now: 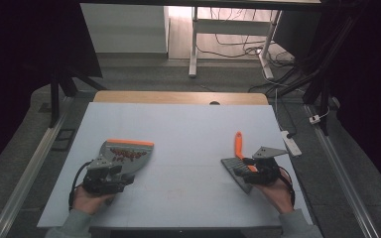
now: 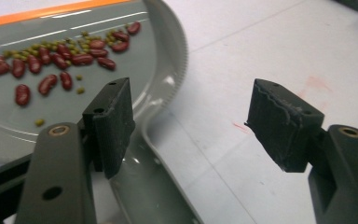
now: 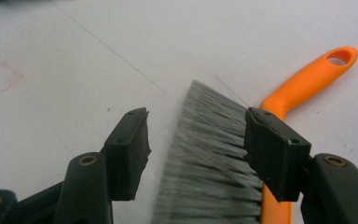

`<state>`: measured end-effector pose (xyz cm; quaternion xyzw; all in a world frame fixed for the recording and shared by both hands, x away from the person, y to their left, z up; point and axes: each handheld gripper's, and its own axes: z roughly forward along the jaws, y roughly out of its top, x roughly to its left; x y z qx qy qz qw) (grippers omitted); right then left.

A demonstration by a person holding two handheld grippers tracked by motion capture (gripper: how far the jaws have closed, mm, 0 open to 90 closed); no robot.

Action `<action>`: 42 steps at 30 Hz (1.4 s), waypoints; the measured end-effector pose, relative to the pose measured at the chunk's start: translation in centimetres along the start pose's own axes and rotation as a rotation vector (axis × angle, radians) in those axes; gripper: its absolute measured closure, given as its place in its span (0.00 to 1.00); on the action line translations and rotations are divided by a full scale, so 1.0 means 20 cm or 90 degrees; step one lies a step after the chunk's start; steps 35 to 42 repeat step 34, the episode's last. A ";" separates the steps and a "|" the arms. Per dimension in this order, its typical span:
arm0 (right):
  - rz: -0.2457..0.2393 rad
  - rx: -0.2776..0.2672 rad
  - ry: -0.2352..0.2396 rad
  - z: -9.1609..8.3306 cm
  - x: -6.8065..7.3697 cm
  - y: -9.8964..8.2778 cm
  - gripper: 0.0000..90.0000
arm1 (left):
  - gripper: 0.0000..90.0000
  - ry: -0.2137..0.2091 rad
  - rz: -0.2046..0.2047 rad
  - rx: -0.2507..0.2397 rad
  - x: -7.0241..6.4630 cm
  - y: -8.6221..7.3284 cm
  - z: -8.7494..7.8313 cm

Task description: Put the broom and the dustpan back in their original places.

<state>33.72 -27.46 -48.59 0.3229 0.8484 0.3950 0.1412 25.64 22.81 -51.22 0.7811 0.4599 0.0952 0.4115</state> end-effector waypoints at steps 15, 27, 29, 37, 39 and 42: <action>-0.036 -0.015 0.024 -0.03 0.03 -0.08 0.45 | 0.35 0.004 0.017 0.003 -0.05 -0.07 -0.02; -0.046 -0.009 0.018 -0.03 0.04 -0.07 0.45 | 0.35 0.014 0.012 -0.008 -0.05 -0.06 -0.04; -0.047 -0.010 0.019 -0.03 0.04 -0.08 0.45 | 0.35 0.015 0.011 -0.010 -0.05 -0.06 -0.05; -0.052 -0.013 0.018 -0.03 0.04 -0.07 0.45 | 0.35 0.016 0.014 -0.013 -0.05 -0.06 -0.05; -0.052 -0.013 0.018 -0.03 0.04 -0.07 0.45 | 0.35 0.016 0.014 -0.013 -0.05 -0.06 -0.05; -0.052 -0.013 0.018 -0.03 0.04 -0.07 0.45 | 0.35 0.016 0.014 -0.013 -0.05 -0.06 -0.05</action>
